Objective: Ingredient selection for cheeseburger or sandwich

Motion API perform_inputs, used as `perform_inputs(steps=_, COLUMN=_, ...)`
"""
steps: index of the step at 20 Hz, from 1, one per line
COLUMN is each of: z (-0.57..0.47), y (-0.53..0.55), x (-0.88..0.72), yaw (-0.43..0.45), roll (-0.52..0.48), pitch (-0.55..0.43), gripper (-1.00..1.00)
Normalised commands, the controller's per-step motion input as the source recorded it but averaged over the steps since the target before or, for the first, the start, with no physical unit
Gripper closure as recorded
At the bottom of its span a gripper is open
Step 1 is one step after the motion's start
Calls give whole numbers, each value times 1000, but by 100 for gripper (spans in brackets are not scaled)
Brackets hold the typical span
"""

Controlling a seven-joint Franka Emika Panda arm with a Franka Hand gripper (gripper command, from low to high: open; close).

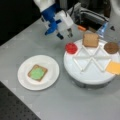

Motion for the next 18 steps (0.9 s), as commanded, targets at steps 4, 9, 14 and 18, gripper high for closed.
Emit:
perform_inputs(steps=4, z=-40, y=-264, x=258, yaw=203, roll=438, pitch=92, gripper=-100)
perform_inputs(steps=9, z=-76, y=-269, x=290, yaw=186, roll=413, pitch=48, gripper=-100)
perform_inputs(steps=14, z=-112, y=-297, x=310, yaw=161, roll=375, pitch=45, gripper=-100)
perform_inputs(steps=18, z=-139, y=-327, x=340, yaw=155, roll=370, pitch=35, gripper=-100)
